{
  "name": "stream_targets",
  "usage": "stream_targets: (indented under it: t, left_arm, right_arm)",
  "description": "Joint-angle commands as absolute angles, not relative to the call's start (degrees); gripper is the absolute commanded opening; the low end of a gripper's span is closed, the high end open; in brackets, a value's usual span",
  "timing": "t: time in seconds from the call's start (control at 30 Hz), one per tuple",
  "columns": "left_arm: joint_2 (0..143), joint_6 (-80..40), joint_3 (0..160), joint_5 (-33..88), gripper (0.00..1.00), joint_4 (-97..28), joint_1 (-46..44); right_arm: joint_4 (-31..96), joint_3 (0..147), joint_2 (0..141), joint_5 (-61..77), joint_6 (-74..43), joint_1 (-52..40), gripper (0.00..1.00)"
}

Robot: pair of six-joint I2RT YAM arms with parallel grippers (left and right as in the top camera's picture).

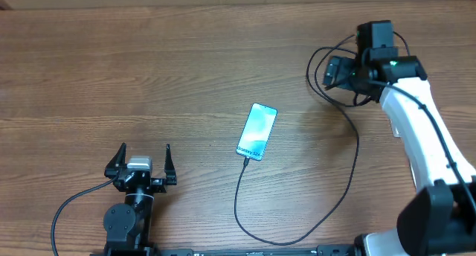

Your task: Plug charger to phone and switch on socket

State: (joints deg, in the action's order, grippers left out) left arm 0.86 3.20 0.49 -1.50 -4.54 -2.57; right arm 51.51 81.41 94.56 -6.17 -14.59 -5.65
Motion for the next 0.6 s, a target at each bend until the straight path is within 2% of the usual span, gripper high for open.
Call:
stream_targets:
  t: [0.0, 0.57]
  left_arm:
    - [0.2, 4.1, 0.3, -1.5, 1.0, -4.4, -2.2]
    - [0.2, 4.1, 0.3, -1.5, 1.0, -4.4, -2.2]
  right_arm:
    - [51.3, 81.5, 90.5, -6.3, -14.7, -7.7, 1.0]
    - [51.3, 81.4, 75.8, -6.3, -14.7, -8.2, 1.0]
